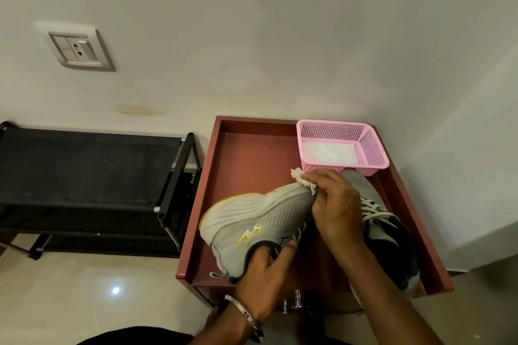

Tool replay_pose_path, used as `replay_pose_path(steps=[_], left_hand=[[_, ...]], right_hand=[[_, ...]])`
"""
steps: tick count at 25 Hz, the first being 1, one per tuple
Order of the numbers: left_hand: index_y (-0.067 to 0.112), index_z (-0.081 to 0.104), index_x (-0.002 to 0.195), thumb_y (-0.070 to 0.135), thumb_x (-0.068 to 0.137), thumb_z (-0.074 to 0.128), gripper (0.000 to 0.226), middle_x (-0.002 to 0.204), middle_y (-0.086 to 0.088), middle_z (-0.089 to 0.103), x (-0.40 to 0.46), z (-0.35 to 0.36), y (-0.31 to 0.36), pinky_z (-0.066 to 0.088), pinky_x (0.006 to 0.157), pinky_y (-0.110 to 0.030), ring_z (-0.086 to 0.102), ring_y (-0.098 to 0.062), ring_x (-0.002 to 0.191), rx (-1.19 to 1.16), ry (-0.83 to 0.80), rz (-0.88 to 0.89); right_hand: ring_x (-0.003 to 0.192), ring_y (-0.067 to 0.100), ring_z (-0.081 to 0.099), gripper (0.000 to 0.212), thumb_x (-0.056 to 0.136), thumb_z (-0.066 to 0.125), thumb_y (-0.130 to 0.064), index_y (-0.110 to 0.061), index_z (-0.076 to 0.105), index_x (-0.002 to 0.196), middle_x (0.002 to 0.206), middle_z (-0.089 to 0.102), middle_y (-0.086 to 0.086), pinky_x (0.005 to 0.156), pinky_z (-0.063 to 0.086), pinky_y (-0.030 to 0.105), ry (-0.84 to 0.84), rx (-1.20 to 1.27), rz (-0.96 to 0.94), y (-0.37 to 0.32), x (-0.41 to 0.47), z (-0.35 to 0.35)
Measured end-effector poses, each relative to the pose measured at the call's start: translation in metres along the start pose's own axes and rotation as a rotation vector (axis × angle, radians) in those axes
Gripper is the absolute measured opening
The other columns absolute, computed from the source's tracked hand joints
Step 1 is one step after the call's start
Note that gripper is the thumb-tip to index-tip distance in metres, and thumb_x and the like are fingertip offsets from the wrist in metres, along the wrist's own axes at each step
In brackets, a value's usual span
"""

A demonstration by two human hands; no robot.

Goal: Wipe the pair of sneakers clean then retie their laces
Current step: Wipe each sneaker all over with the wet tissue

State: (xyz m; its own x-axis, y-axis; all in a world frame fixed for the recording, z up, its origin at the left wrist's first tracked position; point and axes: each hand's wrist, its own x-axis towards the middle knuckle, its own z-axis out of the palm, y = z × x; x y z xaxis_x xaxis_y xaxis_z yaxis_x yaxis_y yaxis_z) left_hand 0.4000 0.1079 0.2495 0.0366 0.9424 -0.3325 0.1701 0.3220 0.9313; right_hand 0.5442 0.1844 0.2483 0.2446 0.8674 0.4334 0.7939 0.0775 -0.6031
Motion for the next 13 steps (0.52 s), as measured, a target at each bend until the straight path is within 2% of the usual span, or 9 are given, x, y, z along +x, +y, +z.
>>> replay_pose_path(steps=[2,4,6,7,9,11,13], left_hand=[[0.02,0.054,0.079,0.034,0.095,0.06,0.022,0.069,0.017,0.052,0.001,0.0,-0.001,0.037,0.068,-0.01,0.052,-0.002,0.078,0.023,-0.017,0.021],[0.017,0.058,0.078,0.029,0.096,0.058,0.022,0.071,0.014,0.057,0.004,0.0,-0.002,0.04,0.067,-0.008,0.056,0.001,0.076,0.032,-0.036,0.04],[0.02,0.054,0.074,0.032,0.096,0.057,0.026,0.07,0.011,0.056,0.004,-0.001,-0.004,0.044,0.067,-0.012,0.051,0.005,0.065,0.065,-0.031,0.063],[0.021,0.054,0.075,0.036,0.095,0.057,0.026,0.072,0.011,0.056,0.005,-0.001,-0.008,0.045,0.07,-0.016,0.051,0.005,0.066,0.088,-0.028,0.07],[0.023,0.058,0.081,0.04,0.095,0.058,0.021,0.08,0.013,0.06,0.005,0.0,-0.012,0.043,0.076,-0.016,0.055,0.003,0.077,0.131,-0.032,0.077],[0.031,0.058,0.087,0.043,0.093,0.058,0.014,0.088,0.015,0.061,0.004,0.001,-0.015,0.04,0.079,-0.01,0.055,-0.001,0.089,0.142,-0.023,0.091],[0.041,0.058,0.102,0.053,0.088,0.055,0.019,0.106,0.025,0.061,0.005,0.002,-0.019,0.037,0.095,-0.011,0.053,0.006,0.107,0.128,-0.037,0.162]], right_hand=[[0.097,0.017,0.065,0.043,0.074,0.057,0.017,-0.012,0.078,0.099,0.101,0.071,-0.002,0.088,0.048,0.019,-0.003,0.031,-0.032,-0.012,-0.005,0.002],[0.097,0.012,0.063,0.042,0.072,0.055,0.012,-0.012,0.078,0.097,0.1,0.072,-0.001,0.091,0.044,0.011,-0.113,0.116,-0.213,-0.033,-0.02,0.007],[0.097,0.011,0.063,0.039,0.075,0.052,0.007,-0.011,0.078,0.098,0.099,0.072,-0.001,0.092,0.045,0.014,-0.264,0.203,-0.345,-0.044,-0.028,0.007],[0.096,0.012,0.063,0.038,0.076,0.05,0.005,-0.011,0.078,0.097,0.099,0.072,-0.001,0.091,0.047,0.017,-0.283,0.221,-0.361,-0.041,-0.025,0.005],[0.095,0.014,0.064,0.039,0.075,0.049,0.005,-0.012,0.078,0.096,0.101,0.072,-0.001,0.089,0.051,0.025,-0.173,0.159,-0.271,-0.022,-0.013,0.0],[0.095,0.016,0.065,0.041,0.078,0.053,0.014,-0.011,0.077,0.099,0.103,0.072,0.001,0.087,0.056,0.036,-0.041,0.051,-0.086,0.002,-0.001,-0.007],[0.095,0.016,0.065,0.041,0.077,0.058,0.017,-0.011,0.077,0.101,0.103,0.072,0.0,0.086,0.057,0.039,0.01,0.015,0.017,0.006,0.0,-0.006]])
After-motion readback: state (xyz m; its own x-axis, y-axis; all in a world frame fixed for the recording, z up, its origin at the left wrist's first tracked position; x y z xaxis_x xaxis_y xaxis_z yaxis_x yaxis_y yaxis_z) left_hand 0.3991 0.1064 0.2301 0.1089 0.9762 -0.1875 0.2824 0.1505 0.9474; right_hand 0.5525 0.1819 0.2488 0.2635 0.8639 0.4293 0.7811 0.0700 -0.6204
